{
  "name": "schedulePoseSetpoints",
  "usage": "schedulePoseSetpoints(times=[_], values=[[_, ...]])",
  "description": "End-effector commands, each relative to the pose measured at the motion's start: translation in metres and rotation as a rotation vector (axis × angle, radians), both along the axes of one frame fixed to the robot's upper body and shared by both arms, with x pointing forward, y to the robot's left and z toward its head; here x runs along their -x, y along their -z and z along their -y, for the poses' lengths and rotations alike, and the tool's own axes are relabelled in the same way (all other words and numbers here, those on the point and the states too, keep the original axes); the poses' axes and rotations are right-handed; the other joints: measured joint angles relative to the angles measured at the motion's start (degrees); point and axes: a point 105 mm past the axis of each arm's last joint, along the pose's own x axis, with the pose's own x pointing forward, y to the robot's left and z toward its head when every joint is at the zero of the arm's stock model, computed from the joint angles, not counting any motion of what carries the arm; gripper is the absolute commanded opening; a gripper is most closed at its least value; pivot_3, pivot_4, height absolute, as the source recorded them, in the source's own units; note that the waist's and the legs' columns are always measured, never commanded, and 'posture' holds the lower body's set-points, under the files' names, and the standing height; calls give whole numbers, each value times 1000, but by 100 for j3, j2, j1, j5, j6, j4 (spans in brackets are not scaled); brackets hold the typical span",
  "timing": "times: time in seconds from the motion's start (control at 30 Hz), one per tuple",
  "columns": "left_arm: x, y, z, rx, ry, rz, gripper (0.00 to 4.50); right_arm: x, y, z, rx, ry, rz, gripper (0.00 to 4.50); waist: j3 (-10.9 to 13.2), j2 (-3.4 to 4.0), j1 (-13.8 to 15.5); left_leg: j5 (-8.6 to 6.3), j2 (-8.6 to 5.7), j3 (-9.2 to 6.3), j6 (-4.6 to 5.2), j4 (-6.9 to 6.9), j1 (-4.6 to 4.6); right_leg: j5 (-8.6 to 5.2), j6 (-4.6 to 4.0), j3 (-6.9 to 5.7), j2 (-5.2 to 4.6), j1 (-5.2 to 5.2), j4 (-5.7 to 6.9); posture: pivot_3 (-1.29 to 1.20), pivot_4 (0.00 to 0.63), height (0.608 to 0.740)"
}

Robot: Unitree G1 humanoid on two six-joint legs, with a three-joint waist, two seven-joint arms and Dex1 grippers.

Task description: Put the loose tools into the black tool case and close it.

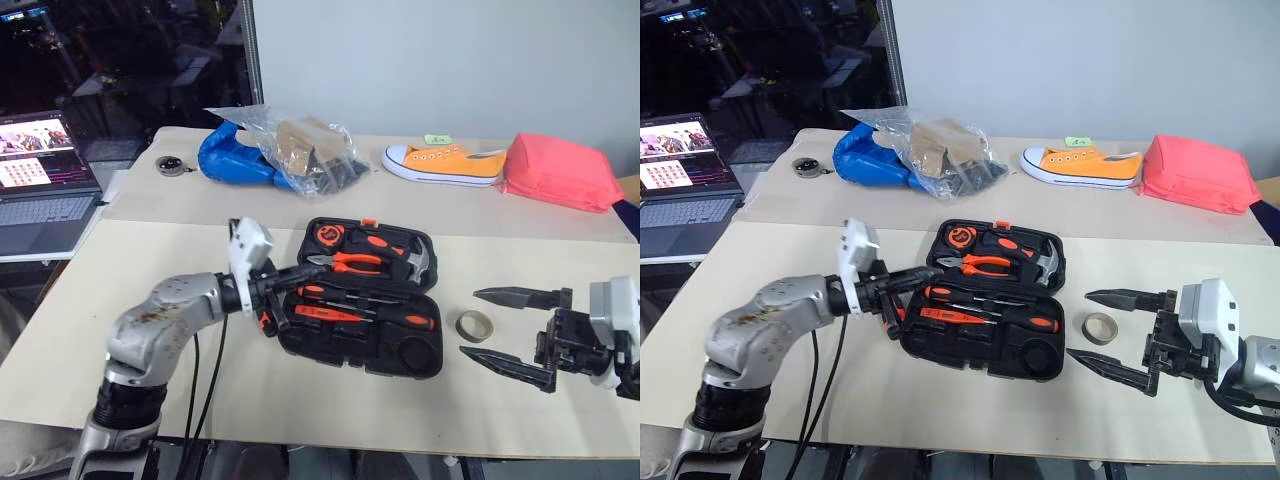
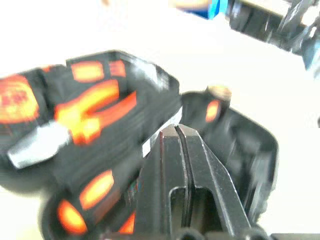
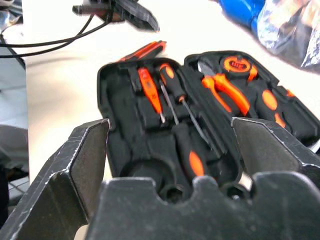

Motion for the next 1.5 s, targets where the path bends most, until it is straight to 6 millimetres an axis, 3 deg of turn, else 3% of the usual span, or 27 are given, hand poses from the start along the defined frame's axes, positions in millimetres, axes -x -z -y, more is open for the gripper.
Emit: schedulePoseSetpoints(times=[0.03, 0.07, 0.13, 0.23, 0.3, 0.4, 0.43, 0.73, 0.87, 1.0, 1.13, 1.23, 1.37, 1.43, 1.5], values=[[-3, -24, -44, -32, -265, -2, 520, 4, -16, -15, -14, -71, 44, 4500, 6, -10, -17, 0, -1, -7, 0, 0, 0, 0, 1, -1, 2, -1, 3, 0, 150, 740], [1, -30, -51, -33, -294, -12, 684, 4, -19, -17, -15, -82, 50, 4500, 9, -14, -17, 0, 1, -12, 0, 0, 1, -1, 1, -4, 4, -1, 4, 0, 150, 740], [10, -38, -66, -69, -363, -41, 1425, 1, -27, -21, -11, -109, 69, 4500, 10, -13, -18, 0, 0, -23, 0, 0, 0, -1, 1, -10, 3, 0, 5, 0, 150, 740], [24, -13, -87, -216, -485, -191, 2527, -5, -31, -27, -14, -148, 78, 4500, 11, -14, -13, 0, -1, -24, -1, 3, 3, 0, 4, -11, -6, 2, 9, 0, 150, 740], [29, 8, -81, -239, -526, -246, 3309, -9, -27, -33, -34, -175, 60, 4500, 8, -9, -10, 0, -3, -23, -2, -3, 24, -1, 5, -10, -6, 23, 0, 0, 150, 740], [25, 14, -68, -202, -562, -254, 4323, -11, -29, -43, -39, -220, 56, 4500, 16, -22, 45, 0, -2, -31, -4, -3, 18, 3, -1, -13, -10, 21, 1, 0, 150, 740], [21, 15, -68, -187, -593, -262, 4424, -15, -33, -45, -42, -226, 66, 4500, 19, -28, 53, 3, -4, -38, -7, 3, 9, 9, -12, -18, -10, 17, 3, 0, 150, 740], [-7, 46, -55, -216, -817, -399, 4424, -26, -34, -52, -33, -270, 73, 4500, 18, -27, 28, 4, -20, -45, -10, -5, 4, 26, -39, -14, -2, 15, -5, 0, 150, 740], [-14, 60, -50, -277, -852, -451, 4424, -26, -35, -52, -30, -273, 81, 4500, 18, -27, 33, 4, -22, -47, -11, -8, 3, 26, -41, -14, 1, 13, -5, 0, 150, 740], [-15, 74, -33, -317, -799, -500, 4424, -26, -34, -52, -30, -266, 85, 4500, 18, -27, 38, 4, -25, -48, -11, -8, 0, 26, -40, -14, -1, 13, -6, 0, 150, 740], [-12, 95, -34, -393, -808, -561, 4424, -27, -33, -48, -27, -252, 92, 4500, 9, -12, 37, 4, -26, -48, -11, -8, 5, 26, -40, -13, -3, 16, -5, 0, 150, 740], [-11, 104, -30, -403, -793, -587, 3766, -27, -33, -48, -28, -249, 99, 4500, 5, -5, 33, 4, -26, -47, -12, -7, 15, 26, -40, -13, -2, 22, 0, 0, 150, 740], [-11, 107, -36, -404, -813, -587, 2259, -27, -32, -48, -33, -249, 102, 4500, -2, 6, 34, 6, -29, -46, -14, 1, 19, 26, -38, -11, -4, 28, 2, 0, 150, 740], [-13, 101, -42, -351, -840, -564, 1736, -27, -30, -48, -32, -248, 100, 4500, -3, 9, 34, 6, -30, -46, -14, 2, 20, 26, -36, -10, -4, 29, 2, 0, 150, 740], [-12, 90, -49, -291, -847, -514, 1620, -28, -30, -48, -35, -247, 101, 4500, -5, 12, 28, 6, -29, -46, -14, 1, 19, 26, -36, -11, -3, 28, 3, 0, 150, 740]])
